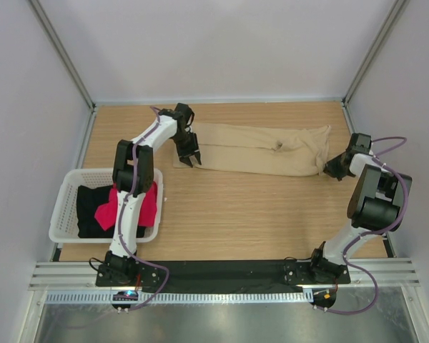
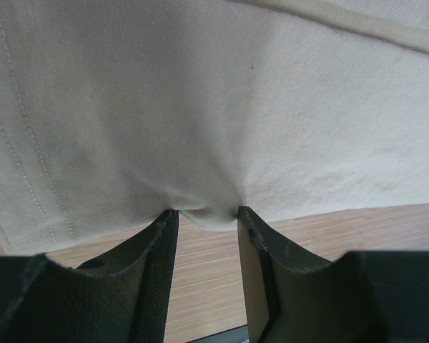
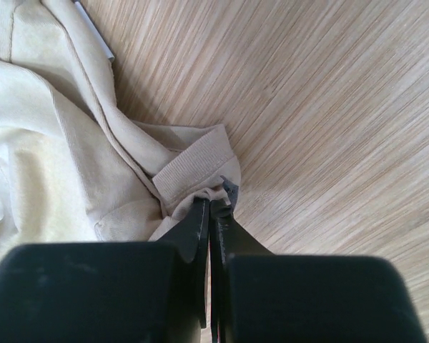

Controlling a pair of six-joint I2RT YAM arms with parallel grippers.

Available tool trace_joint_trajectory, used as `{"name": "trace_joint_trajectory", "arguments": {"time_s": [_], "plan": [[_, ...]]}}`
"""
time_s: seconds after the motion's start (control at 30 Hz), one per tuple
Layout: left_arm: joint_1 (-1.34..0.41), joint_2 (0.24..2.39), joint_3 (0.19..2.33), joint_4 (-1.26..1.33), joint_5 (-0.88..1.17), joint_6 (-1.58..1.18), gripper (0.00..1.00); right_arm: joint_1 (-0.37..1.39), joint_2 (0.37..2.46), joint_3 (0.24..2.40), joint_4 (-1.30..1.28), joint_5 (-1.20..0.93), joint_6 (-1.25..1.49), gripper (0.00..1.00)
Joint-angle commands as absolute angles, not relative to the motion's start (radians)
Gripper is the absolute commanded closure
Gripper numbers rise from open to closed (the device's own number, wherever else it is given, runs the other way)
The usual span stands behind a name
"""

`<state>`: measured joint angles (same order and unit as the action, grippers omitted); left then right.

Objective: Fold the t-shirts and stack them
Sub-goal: Fold the tshirt

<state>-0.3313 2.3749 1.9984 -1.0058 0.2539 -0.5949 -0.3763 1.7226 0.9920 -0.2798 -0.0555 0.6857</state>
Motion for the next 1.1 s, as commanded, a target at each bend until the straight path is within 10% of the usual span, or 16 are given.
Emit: {"name": "trace_joint_trajectory", "arguments": {"time_s": [0.0, 0.47, 1.07], "plan": [[-0.325, 2.471, 1.977, -0.960, 0.163, -0.577, 0.59, -0.388, 1.712, 1.020, -0.239, -0.025, 0.695, 0.99], [-0.325, 2.471, 1.968, -0.971, 0.156, -0.571, 0.59, -0.393, 1.694, 1.150, -0.481, 0.170, 0.578, 0.98], [-0.325, 2.480, 1.983, -0.973, 0.167, -0.565, 0.59, -0.391, 1.641, 1.025, -0.393, -0.090, 0.606, 0.65]]}}
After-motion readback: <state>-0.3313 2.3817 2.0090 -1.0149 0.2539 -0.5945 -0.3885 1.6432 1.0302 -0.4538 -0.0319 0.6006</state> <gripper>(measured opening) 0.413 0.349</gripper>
